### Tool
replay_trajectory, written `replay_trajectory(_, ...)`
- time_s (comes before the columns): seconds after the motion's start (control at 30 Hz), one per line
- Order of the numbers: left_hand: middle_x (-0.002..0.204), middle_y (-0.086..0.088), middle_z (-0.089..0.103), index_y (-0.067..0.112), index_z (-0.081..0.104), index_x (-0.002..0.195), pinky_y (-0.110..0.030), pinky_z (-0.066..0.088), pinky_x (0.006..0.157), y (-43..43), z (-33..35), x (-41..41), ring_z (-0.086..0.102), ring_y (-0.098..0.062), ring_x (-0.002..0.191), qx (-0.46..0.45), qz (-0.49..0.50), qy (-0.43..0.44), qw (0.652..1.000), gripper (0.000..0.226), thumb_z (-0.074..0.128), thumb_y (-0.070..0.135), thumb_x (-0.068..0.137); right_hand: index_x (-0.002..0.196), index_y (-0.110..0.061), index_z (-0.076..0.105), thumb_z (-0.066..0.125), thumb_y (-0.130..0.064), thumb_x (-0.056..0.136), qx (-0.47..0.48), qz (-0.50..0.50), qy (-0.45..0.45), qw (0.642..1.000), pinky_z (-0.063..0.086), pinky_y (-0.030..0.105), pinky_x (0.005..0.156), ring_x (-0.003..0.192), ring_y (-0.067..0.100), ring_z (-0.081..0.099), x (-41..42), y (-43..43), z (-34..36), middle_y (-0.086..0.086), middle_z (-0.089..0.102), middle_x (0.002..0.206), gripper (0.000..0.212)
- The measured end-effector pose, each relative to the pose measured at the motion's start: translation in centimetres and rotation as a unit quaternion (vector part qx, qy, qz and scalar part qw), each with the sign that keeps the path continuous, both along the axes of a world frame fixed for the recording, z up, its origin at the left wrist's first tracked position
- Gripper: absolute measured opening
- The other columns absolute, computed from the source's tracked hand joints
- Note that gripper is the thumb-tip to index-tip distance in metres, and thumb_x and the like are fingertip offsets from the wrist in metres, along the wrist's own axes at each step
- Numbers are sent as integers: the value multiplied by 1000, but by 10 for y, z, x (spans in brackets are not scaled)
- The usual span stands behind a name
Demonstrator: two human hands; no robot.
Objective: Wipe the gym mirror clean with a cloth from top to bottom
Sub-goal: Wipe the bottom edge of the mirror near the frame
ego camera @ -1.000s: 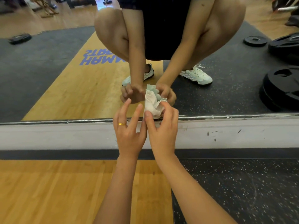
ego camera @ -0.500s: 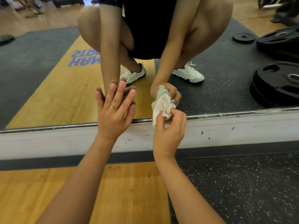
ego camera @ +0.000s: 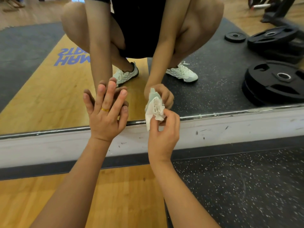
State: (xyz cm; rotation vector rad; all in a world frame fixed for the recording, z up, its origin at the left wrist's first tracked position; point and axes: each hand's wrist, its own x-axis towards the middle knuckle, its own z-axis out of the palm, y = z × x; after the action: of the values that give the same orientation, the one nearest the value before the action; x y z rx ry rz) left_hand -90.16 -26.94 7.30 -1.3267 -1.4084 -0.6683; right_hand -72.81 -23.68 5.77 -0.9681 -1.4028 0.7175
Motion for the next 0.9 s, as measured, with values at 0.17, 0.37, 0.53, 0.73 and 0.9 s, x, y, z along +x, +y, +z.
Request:
replay_trajectory(0.17, 172, 1, 8, 24, 31, 161, -46, -5, 126, 1, 1, 1, 2, -18, 159, 0, -1, 2, 1000, 63, 49, 26, 100, 120, -17, 54, 69, 2, 91, 59, -13, 9, 998, 59, 40, 78, 109, 20, 59, -5, 0, 8, 6, 53, 122, 38)
replay_trajectory(0.37, 172, 2, 7, 24, 31, 160, -46, -6, 126, 1, 1, 2, 2, -17, 159, -1, -9, -4, 1000, 62, 49, 27, 101, 130, -15, 69, 57, -8, 103, 151, -18, -60, 986, 56, 38, 90, 112, 31, 59, -9, -4, -10, 9, 49, 128, 30)
replay_trajectory(0.53, 172, 2, 8, 22, 35, 158, -47, -5, 126, 3, 0, 1, 2, -17, 159, 6, -7, -7, 1000, 60, 50, 26, 100, 145, -16, 52, 65, -24, 103, 179, 1, -114, 977, 50, 45, 99, 117, 34, 52, -12, 0, -25, 16, 44, 137, 45)
replay_trajectory(0.73, 172, 3, 8, 23, 35, 158, -46, -6, 126, 3, -1, 1, 3, -17, 159, 5, -8, -12, 1000, 60, 49, 26, 100, 143, -12, 58, 61, -14, 105, 218, -18, -140, 966, 52, 28, 88, 103, 29, 55, -3, 15, -23, 13, 49, 125, 38)
replay_trajectory(0.9, 172, 3, 8, 24, 34, 159, -46, -6, 126, 2, 0, 3, 3, -17, 159, 6, -10, -17, 1000, 59, 49, 26, 101, 137, -15, 58, 58, -19, 106, 161, -35, -58, 985, 54, 33, 86, 104, 29, 56, 11, 27, -24, 13, 51, 121, 31)
